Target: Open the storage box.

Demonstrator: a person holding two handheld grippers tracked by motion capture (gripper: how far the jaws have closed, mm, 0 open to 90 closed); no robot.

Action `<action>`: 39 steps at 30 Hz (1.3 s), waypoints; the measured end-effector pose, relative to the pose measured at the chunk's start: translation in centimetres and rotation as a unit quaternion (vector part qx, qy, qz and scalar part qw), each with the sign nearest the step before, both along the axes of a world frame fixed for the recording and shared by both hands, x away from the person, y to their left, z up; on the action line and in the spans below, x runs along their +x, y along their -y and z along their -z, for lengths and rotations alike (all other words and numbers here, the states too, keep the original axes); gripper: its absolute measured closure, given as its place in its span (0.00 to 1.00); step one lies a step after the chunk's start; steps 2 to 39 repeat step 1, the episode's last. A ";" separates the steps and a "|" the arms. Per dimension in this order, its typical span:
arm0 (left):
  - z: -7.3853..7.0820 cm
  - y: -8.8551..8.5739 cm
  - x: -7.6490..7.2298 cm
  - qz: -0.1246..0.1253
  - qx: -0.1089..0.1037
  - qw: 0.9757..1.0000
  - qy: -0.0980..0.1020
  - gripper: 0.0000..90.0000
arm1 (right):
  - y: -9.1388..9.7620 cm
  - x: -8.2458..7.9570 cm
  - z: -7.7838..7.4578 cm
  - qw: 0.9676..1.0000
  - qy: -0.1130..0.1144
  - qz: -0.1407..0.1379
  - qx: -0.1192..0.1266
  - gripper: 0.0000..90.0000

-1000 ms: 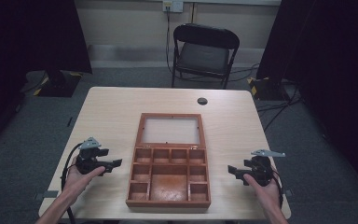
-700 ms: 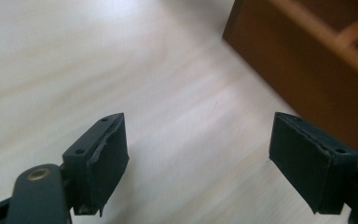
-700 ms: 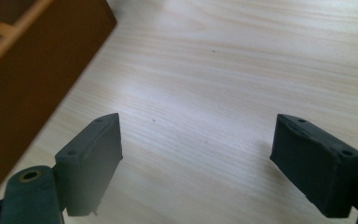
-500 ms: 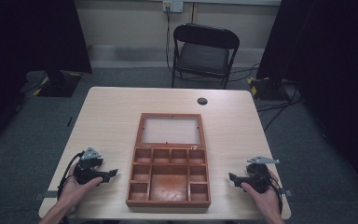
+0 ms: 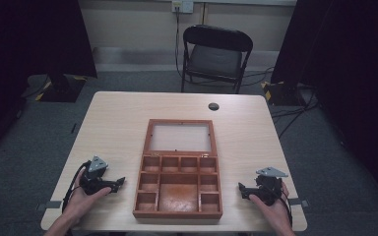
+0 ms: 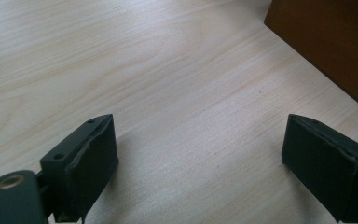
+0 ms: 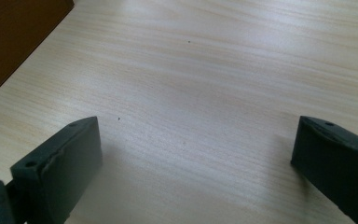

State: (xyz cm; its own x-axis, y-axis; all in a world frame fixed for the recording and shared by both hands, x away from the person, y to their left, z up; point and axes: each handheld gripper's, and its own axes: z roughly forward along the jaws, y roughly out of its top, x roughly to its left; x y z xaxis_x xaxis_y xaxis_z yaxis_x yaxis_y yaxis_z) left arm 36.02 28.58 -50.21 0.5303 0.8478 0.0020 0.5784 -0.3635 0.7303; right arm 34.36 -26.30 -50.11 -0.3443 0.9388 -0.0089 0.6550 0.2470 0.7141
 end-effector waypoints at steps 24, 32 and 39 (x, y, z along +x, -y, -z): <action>0.0 0.0 0.1 0.000 -0.001 1.000 -0.001 0.10 | 0.0 0.0 0.0 1.000 0.000 0.001 0.000 0.01; 0.0 0.0 0.1 0.000 -0.001 1.000 -0.001 0.10 | 0.0 0.0 0.0 1.000 0.000 0.001 0.000 0.01; 0.0 0.0 0.1 0.000 -0.001 1.000 -0.001 0.10 | 0.0 0.0 0.0 1.000 0.000 0.001 0.000 0.01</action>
